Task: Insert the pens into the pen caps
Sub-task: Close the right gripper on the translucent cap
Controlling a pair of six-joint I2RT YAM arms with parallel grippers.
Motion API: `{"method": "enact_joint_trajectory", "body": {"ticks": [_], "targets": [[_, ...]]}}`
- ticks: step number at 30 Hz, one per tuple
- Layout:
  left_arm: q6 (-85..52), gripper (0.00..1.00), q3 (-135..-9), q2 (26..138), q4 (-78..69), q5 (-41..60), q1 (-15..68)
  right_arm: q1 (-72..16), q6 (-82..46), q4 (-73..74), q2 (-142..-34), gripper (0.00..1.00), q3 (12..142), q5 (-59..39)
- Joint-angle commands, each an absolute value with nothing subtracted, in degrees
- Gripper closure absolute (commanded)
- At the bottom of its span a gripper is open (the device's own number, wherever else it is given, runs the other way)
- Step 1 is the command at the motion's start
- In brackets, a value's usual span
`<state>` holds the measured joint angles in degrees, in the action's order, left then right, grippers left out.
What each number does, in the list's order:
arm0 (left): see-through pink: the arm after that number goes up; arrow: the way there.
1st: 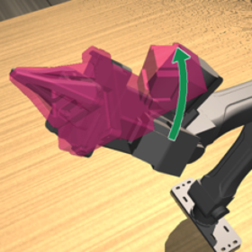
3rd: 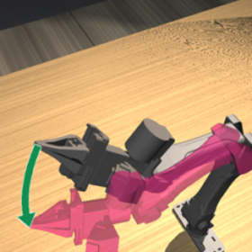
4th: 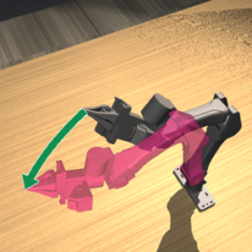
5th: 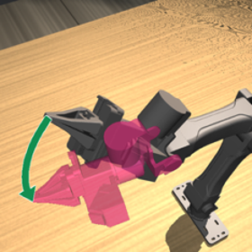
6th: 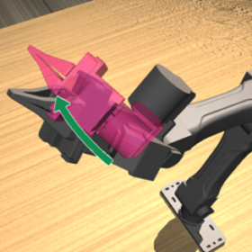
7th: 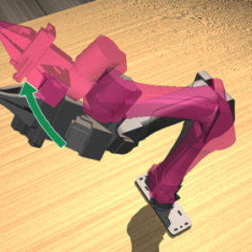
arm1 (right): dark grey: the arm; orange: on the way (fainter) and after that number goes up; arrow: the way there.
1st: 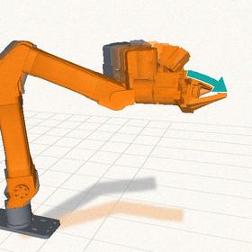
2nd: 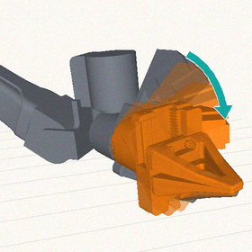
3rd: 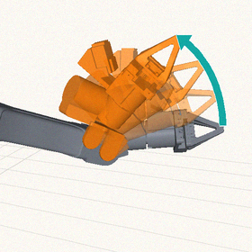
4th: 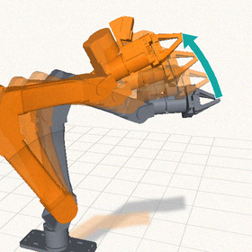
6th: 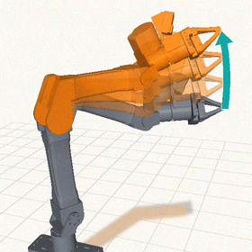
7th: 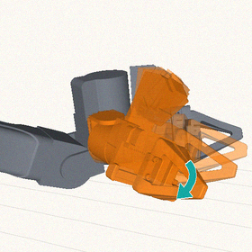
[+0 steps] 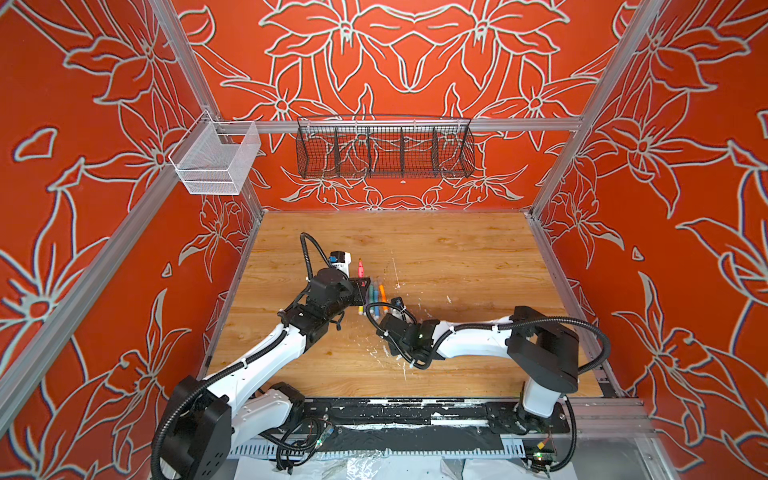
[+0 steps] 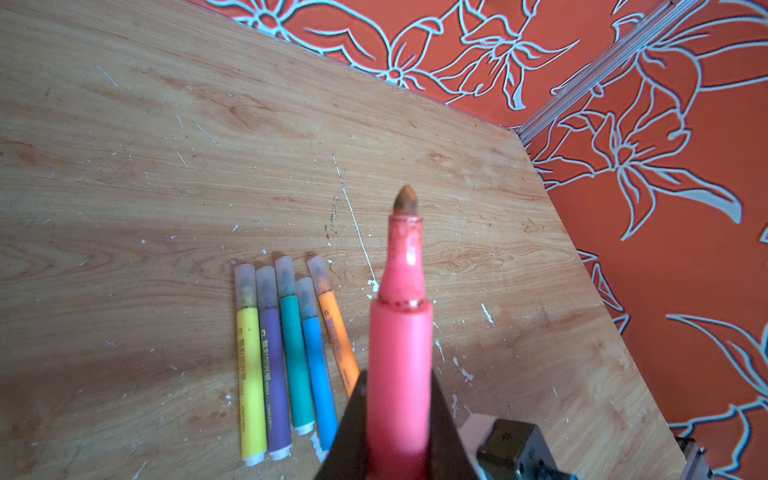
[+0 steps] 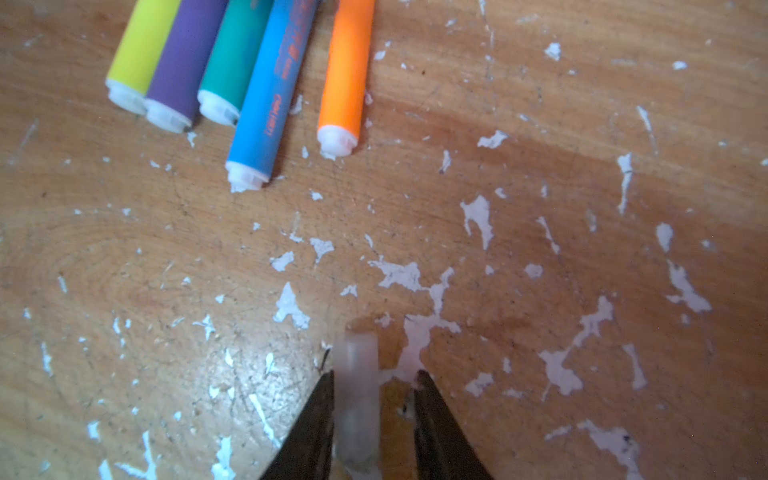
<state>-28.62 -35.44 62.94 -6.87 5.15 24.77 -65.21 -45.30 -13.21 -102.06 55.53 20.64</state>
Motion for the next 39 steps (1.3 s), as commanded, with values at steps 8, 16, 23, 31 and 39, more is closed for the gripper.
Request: {"method": "enact_joint_trajectory", "body": {"ticks": [8, 16, 23, 31, 39], "targets": [[-29.4, 1.0, -35.33, 62.03, -7.12, 5.36, 24.61, -65.21, -45.78, -15.69, -103.76, 0.68, 56.47, 21.48], [-29.39, 1.0, -35.34, 61.88, -7.25, 5.54, 24.61, -64.6, -45.31, -17.19, -104.9, 0.68, 56.95, 22.95], [-29.35, 1.0, -35.34, 62.1, -7.37, 5.47, 24.61, -64.12, -44.96, -18.36, -106.31, 0.66, 57.72, 24.17], [-29.33, 1.0, -35.33, 62.37, -7.47, 5.57, 24.59, -63.87, -44.69, -18.61, -108.67, 0.71, 59.24, 23.29], [-29.34, 1.0, -35.38, 62.39, -7.43, 5.62, 24.59, -63.9, -44.94, -18.78, -107.23, 0.86, 58.48, 23.75]]}}
